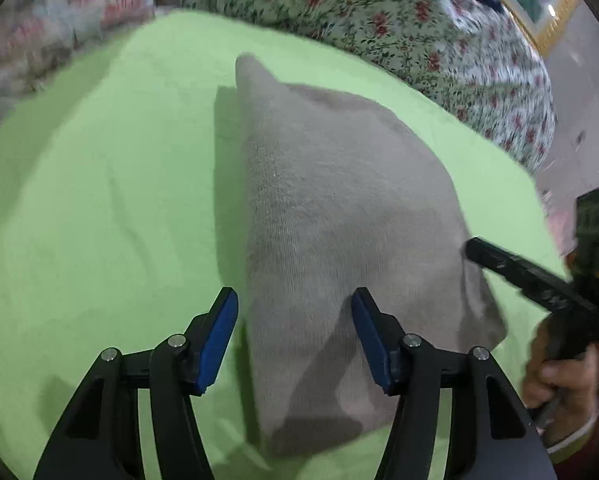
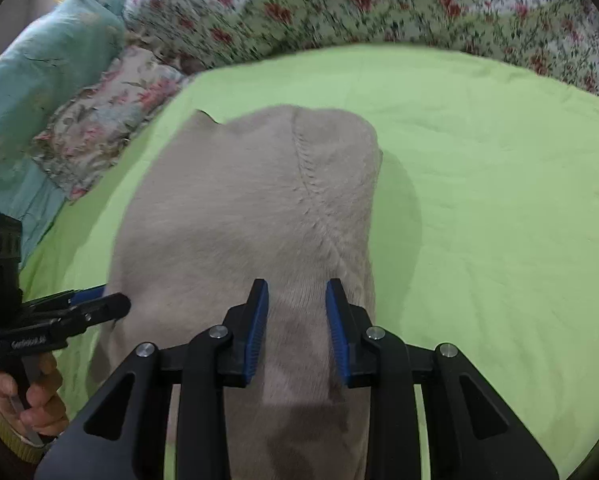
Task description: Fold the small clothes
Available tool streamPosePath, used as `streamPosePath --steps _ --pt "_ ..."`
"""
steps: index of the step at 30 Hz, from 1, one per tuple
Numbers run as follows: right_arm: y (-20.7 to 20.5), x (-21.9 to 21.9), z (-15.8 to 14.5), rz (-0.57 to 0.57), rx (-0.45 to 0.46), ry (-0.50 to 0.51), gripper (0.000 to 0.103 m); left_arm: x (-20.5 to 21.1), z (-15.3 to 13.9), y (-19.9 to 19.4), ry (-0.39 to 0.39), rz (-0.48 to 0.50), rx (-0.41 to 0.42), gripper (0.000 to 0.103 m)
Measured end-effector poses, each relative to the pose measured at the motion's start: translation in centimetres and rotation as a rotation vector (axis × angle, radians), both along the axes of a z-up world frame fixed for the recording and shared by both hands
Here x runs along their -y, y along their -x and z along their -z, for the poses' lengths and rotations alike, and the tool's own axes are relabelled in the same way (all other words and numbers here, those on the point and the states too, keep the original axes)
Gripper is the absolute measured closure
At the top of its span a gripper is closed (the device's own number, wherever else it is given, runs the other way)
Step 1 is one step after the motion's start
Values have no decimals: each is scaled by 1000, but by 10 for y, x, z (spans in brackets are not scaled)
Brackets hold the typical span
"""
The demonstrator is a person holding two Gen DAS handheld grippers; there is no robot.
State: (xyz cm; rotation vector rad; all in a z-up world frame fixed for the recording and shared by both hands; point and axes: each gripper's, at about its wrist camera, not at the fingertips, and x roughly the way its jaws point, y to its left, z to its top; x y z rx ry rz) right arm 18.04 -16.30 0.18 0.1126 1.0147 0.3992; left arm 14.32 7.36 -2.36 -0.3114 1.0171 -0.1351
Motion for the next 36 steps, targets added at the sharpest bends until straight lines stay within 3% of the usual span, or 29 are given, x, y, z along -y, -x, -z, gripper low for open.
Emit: streamPosePath --steps 5,11,19,20,24,25,31,36 --pt "40 13 0 -12 -8 -21 72 21 -4 31 -134 27 -4 48" --pt "64 29 32 21 -64 -20 73 24 18 52 -134 6 -55 45" --pt "71 28 29 39 -52 -14 71 25 14 64 -132 -21 -41 43" --pt "74 29 27 44 -57 -20 70 25 12 64 -138 -24 -40 42" --pt "90 36 21 64 -90 -48 70 24 5 81 -178 -42 -33 18" --pt "94 38 19 69 -99 -64 70 23 4 86 -188 -48 -34 18" --pt "130 37 13 80 -100 -50 54 22 6 115 -153 -83 -81 15" --pt "154 38 5 88 -76 -49 40 26 4 133 -193 -100 -88 15"
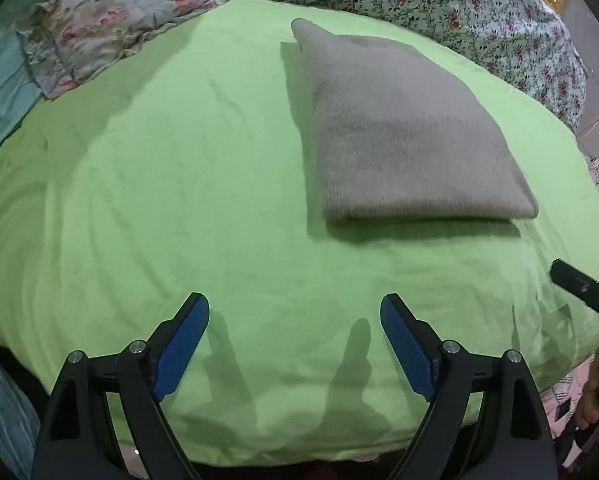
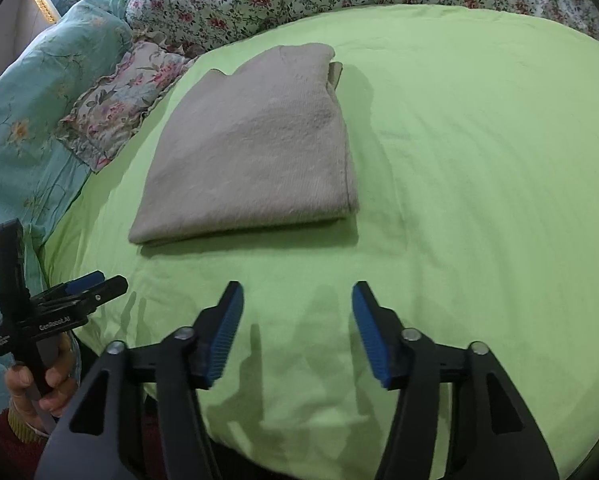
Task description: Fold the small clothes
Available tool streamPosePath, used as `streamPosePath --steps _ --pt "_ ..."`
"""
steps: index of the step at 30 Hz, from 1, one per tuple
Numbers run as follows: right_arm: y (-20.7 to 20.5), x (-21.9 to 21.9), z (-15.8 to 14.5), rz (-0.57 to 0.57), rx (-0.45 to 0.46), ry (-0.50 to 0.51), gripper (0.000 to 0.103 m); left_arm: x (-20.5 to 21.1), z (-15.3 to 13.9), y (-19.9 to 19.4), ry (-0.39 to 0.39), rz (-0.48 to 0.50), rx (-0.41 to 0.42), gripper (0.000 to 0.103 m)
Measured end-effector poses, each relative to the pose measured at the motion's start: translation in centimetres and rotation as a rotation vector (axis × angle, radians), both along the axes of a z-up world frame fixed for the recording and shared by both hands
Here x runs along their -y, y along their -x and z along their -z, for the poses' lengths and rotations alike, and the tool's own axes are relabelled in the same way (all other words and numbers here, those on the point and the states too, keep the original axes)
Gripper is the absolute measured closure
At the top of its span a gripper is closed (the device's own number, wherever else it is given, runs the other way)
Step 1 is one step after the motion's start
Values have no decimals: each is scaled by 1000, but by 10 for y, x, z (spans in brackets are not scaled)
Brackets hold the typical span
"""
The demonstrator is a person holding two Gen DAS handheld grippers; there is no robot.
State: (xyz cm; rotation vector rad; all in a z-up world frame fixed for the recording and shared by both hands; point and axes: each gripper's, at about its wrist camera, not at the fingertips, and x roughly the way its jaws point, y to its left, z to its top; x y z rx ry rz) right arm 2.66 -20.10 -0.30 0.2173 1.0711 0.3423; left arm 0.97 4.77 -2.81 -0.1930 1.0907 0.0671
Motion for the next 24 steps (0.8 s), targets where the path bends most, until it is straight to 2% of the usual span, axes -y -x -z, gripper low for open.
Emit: streamPosePath --steps 3,6,11,17,24 --pt "12 -1 -7 -6 28 13 35 6 0 11 -17 -6 -2 15" --pt "21 1 -10 -7 37 20 24 16 1 20 -62 2 -12 15" --pt "25 3 -10 -16 21 6 23 30 -9 29 -117 44 7 15" --pt "24 -2 -11 -44 31 17 17 37 -27 30 -157 60 63 6" --pt "6 -10 -18 -89 45 45 17 20 -38 17 -142 25 89 1"
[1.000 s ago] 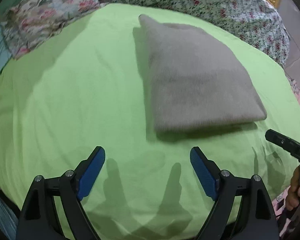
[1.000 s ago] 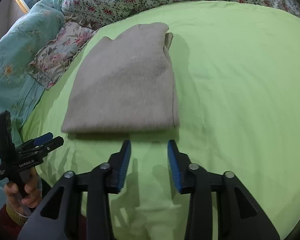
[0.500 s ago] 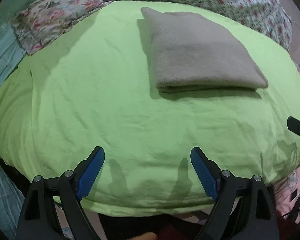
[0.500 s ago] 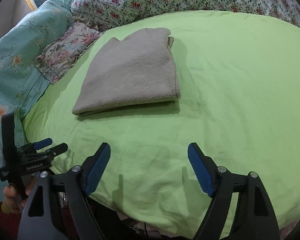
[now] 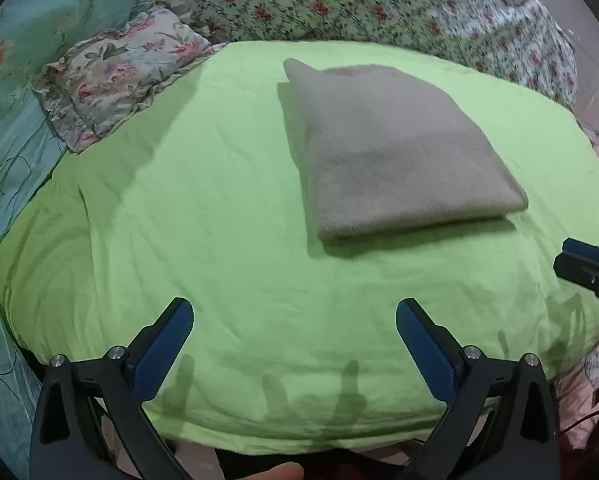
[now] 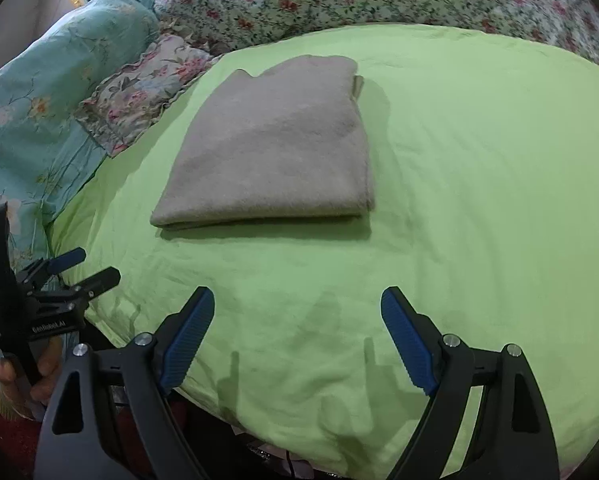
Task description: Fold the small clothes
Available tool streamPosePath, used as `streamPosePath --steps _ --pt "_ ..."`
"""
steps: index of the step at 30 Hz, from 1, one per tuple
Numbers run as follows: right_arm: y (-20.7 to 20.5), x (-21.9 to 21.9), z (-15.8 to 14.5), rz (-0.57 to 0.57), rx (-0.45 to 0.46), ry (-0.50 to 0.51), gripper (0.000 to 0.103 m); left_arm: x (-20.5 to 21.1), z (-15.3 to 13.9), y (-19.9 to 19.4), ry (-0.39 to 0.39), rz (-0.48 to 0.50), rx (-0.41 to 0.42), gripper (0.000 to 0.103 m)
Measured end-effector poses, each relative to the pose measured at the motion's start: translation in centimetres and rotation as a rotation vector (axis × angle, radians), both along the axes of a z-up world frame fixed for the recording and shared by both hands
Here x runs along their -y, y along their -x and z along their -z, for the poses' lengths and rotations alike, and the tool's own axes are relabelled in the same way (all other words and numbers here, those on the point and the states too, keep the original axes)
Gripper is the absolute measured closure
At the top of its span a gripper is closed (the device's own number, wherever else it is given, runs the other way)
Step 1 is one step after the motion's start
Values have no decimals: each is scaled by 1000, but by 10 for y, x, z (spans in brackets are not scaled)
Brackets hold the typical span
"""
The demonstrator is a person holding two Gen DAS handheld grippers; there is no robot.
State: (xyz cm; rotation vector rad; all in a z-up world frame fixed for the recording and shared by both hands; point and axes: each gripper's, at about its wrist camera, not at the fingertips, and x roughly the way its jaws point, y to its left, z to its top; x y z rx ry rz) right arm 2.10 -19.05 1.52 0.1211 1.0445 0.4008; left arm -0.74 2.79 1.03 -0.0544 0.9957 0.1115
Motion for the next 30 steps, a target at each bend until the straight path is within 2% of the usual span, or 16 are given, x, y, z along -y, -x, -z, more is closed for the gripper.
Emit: streamPosePath --steps 7,19,30 --pt "-23 -19 -7 -75 25 20 17 -5 -5 -25 -24 -11 -7 1" --pt "-71 -23 -20 -54 13 15 16 2 -13 -80 -81 -17 -37 1" --pt "-90 -31 -17 -82 -7 38 15 1 -14 -94 -86 -24 -37 1"
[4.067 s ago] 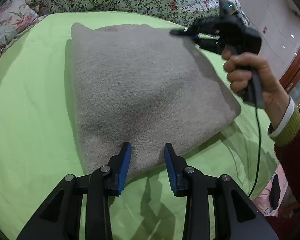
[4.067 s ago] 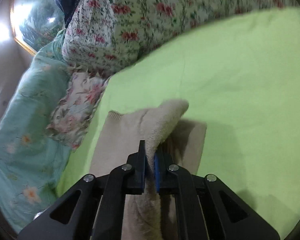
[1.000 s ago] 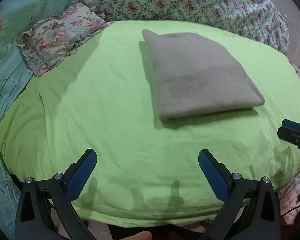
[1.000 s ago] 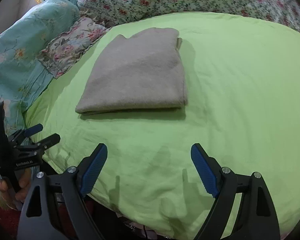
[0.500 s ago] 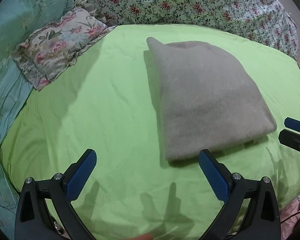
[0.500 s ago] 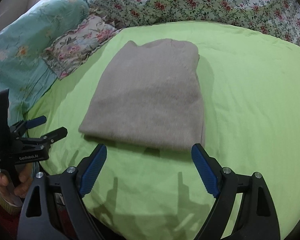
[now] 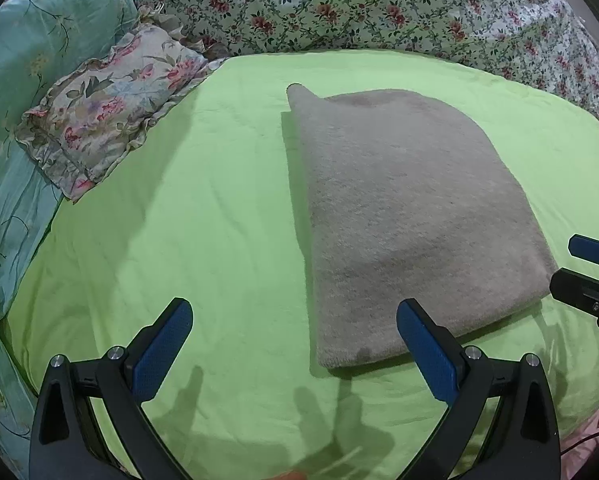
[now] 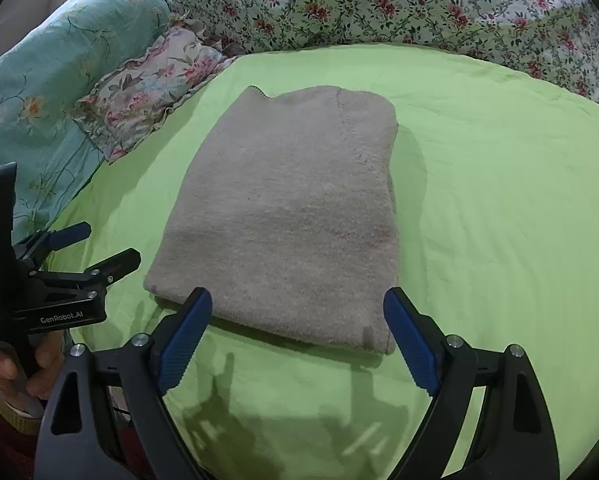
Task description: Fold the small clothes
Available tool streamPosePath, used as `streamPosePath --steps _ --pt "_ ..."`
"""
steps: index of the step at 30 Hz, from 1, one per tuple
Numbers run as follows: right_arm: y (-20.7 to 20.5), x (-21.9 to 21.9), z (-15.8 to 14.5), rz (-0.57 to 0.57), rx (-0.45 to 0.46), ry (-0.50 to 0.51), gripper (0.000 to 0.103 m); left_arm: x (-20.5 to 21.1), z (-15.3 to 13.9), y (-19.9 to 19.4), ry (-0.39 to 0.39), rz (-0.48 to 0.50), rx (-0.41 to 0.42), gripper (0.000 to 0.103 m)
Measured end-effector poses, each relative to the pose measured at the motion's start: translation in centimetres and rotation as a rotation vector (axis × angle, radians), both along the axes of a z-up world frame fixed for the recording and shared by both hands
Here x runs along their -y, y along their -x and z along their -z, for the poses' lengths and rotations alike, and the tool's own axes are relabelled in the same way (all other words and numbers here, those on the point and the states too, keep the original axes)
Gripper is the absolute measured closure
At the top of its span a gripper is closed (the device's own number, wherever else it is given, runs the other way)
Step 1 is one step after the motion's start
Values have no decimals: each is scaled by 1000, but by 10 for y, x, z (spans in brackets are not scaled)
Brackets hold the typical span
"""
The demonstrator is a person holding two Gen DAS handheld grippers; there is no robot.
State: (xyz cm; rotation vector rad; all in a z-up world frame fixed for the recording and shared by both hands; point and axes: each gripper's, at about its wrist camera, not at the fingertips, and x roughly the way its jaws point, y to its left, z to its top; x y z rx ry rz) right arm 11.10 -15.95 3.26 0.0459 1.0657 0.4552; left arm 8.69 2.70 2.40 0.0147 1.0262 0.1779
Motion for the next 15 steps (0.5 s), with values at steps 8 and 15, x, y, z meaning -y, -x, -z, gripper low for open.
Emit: streamPosePath --steps 8,15 --pt "-14 -6 2 -9 -2 9 15 -5 -1 -7 13 -4 1 1" --pt "-25 -7 1 -4 1 9 15 -3 -5 -10 18 8 16 1"
